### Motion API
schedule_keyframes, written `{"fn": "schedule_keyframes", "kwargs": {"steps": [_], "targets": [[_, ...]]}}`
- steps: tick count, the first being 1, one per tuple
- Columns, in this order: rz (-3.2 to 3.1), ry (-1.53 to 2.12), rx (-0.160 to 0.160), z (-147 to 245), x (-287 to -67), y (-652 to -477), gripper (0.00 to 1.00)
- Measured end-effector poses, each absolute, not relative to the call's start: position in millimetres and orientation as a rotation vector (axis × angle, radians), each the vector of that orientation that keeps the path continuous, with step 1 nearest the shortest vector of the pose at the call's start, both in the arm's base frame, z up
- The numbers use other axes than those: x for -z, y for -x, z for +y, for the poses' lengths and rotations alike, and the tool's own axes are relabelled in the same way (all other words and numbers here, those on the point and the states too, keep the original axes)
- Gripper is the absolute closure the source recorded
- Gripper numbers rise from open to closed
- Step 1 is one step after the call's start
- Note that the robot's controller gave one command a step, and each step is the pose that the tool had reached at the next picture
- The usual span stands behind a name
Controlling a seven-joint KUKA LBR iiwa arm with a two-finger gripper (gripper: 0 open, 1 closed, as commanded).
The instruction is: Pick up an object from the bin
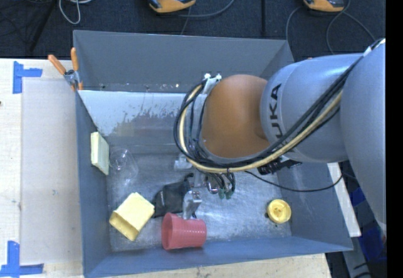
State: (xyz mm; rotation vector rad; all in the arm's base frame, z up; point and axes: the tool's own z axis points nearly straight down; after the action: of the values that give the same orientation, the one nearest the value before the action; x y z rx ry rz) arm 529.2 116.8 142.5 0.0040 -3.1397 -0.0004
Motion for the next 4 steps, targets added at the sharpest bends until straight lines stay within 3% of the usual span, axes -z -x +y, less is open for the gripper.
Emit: {"fn": "schedule_keyframes", "kwargs": {"steps": [1, 2, 3, 4], "targets": [[-3.128, -0.086, -0.003, 109.5, -160.7, -537.0, 0.00], [-3.145, -0.124, 0.006, 95.0, -75.0, -542.3, 1.00], [-3.145, -0.123, 0.006, 95.0, -75.0, -542.3, 1.00], [-3.137, -0.099, 0.001, 94.1, -101.7, -545.9, 1.00]]}}
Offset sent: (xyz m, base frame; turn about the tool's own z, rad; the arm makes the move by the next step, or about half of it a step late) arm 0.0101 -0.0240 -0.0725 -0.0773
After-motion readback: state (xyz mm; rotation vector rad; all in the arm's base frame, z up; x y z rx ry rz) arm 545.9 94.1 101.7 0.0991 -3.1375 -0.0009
